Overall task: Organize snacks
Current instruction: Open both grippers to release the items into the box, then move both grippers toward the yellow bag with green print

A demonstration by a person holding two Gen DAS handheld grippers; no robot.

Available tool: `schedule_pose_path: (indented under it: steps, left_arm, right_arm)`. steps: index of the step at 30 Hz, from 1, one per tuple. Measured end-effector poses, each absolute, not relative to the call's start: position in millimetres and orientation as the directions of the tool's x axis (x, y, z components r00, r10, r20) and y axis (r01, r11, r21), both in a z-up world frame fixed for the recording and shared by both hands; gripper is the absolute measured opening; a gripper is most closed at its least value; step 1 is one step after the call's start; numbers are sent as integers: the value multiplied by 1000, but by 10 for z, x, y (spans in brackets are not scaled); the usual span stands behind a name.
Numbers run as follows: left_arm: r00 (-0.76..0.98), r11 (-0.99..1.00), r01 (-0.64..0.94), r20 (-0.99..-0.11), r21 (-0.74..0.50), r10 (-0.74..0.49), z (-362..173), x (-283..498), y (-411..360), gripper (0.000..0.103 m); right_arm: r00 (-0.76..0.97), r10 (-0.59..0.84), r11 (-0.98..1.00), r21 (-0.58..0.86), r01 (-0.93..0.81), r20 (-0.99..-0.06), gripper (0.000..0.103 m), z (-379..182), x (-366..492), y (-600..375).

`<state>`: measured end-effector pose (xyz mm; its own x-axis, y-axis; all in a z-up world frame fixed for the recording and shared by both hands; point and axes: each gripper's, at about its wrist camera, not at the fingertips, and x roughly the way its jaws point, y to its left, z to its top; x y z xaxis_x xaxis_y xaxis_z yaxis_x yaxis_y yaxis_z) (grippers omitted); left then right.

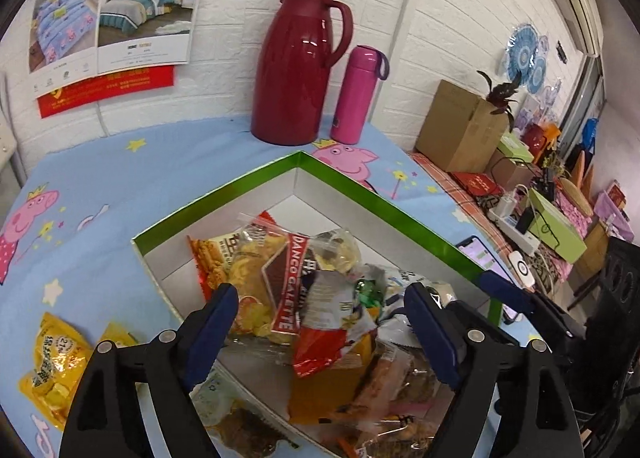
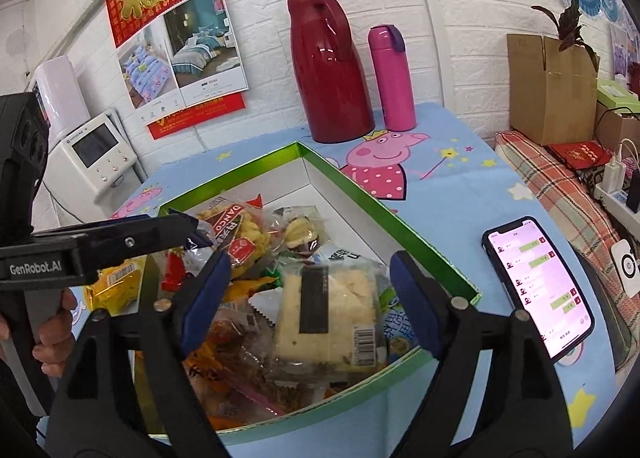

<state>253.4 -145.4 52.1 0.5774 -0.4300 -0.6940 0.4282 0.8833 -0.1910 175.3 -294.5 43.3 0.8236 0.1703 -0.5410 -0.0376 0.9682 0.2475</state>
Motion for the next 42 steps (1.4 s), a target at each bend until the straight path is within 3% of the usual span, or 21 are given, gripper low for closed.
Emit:
schedule_pose_path:
  steps: [12,29,34,42]
  left_arm:
    - [599,899,406,-695,-164,-397,597,2264,-1192,88]
    - [653,916,377,-661,-138,-369,753,1757,-512,88]
    - [691,951,282,-660,-127,-293,821,1860,80,88]
    - [642,981,96,-742,-171,-192,536,2241,930,88]
  right_arm:
    - [834,194,957,288,-45,-517,86,600,1455,-2792]
    - [816,306,942,279,-186,-491,93,800,1083,-2121]
    - [779,366,925,290,-246,-509,94,771,1091,-1813]
    - [679,458,889,296,-350,-573,94,567,1305,-1163]
